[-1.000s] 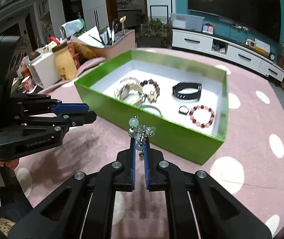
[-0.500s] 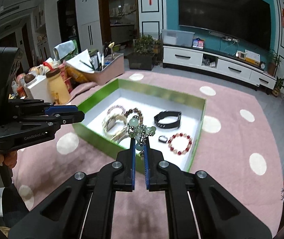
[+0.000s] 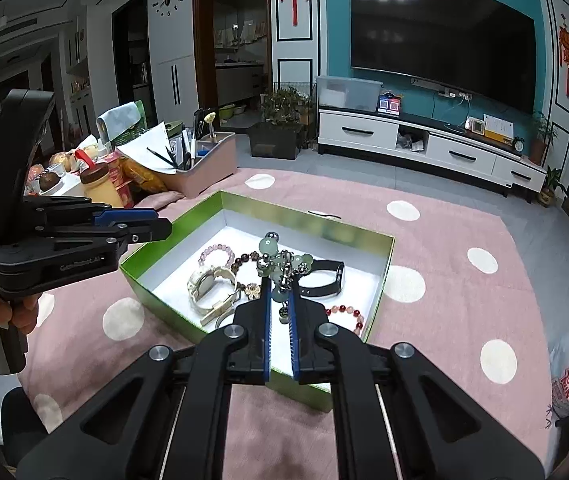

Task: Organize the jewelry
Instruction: 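Carry the ring and jade charm bracelet over the green box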

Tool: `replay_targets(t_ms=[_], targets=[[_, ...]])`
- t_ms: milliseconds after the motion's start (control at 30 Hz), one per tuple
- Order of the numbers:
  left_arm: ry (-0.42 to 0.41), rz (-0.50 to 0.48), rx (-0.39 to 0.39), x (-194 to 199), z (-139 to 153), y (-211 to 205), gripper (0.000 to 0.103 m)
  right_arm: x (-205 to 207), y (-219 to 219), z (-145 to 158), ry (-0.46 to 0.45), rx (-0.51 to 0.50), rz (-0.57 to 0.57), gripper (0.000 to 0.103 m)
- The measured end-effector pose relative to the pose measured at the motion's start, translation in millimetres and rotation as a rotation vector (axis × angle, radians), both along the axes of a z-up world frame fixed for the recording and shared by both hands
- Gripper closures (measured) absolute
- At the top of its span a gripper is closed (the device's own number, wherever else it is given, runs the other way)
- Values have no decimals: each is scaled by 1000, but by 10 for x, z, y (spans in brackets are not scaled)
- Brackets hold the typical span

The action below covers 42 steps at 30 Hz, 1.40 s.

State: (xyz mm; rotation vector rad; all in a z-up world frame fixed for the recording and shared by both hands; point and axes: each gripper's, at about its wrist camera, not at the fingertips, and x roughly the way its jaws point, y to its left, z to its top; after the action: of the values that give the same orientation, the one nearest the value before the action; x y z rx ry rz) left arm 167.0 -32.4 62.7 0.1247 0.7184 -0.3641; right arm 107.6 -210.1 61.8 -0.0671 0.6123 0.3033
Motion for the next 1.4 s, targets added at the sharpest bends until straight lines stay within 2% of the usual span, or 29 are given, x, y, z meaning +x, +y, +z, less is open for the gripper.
replay_targets(t_ms=[333, 800, 1400], targets=[[16, 15, 3, 214, -71, -23, 83, 171, -6, -72, 23, 6, -3, 96], [91, 48, 27, 626, -403, -8, 83, 541, 107, -386, 118, 3, 16, 96], [161, 68, 58, 910, -695, 11, 83, 819, 147, -624, 199, 2, 8, 96]])
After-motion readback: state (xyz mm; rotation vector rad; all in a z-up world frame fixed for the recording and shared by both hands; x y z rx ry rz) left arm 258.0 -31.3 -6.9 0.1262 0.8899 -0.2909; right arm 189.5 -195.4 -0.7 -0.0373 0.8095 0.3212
